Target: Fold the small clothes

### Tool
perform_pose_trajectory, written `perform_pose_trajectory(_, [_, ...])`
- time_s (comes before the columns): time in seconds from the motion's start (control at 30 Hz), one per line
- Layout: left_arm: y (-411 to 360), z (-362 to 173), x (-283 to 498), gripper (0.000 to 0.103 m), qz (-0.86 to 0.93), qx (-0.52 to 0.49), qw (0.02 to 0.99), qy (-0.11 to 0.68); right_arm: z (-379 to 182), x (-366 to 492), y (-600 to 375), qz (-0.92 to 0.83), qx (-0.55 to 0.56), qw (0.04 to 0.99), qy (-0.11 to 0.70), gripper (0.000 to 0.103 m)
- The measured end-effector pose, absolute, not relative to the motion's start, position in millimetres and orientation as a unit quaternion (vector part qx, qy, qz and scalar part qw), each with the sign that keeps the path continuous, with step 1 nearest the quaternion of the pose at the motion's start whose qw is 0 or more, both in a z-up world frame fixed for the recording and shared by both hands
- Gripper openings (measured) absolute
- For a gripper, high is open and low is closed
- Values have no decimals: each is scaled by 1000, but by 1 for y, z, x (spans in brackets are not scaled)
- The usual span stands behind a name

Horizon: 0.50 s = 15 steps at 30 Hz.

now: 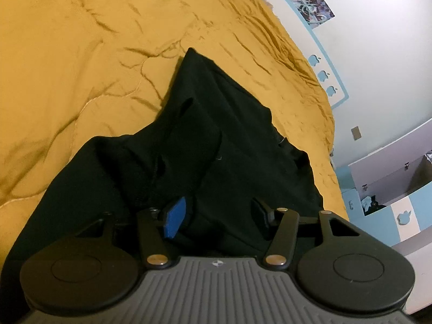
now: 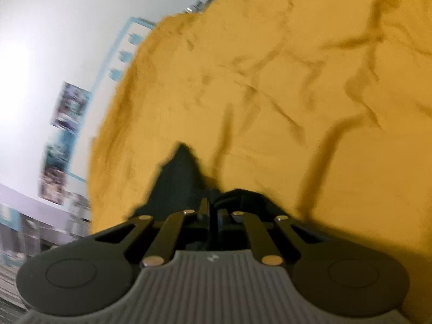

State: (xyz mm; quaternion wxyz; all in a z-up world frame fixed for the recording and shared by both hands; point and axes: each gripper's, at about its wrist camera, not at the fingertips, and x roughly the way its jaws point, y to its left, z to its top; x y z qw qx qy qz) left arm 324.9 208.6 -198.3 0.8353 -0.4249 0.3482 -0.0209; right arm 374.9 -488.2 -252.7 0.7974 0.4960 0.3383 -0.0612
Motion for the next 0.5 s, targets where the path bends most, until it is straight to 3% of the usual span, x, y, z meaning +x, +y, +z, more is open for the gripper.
perform_pose_trajectory(0.13, [209, -186, 325, 64, -25, -421, 831, 362, -253, 370, -492, -57, 509, 788, 341, 0])
perform_pose_trajectory(0.17, [207, -178, 322, 64, -28, -413, 834, 364, -249, 370, -493, -58, 513, 784, 345, 6])
perform_pose_trajectory(0.23, [205, -157, 311, 65, -44, -394, 847, 353, -228, 358, -499, -51, 502, 787, 355, 34])
perform_pose_trajectory(0.27, [203, -144, 301, 66, -55, -379, 857, 344, -214, 352, -500, -45, 483, 800, 353, 58])
perform_pose_trajectory(0.3, [200, -134, 291, 70, -62, -364, 866, 337, -199, 342, -500, -37, 456, 820, 344, 63])
perform_pose_trajectory(0.47, [190, -100, 220, 72, -107, -311, 887, 324, -127, 267, -511, 81, 344, 884, 307, 63])
perform_pose_trajectory(0.5, [190, -96, 204, 74, -116, -308, 888, 321, -116, 251, -513, 107, 325, 891, 298, 69])
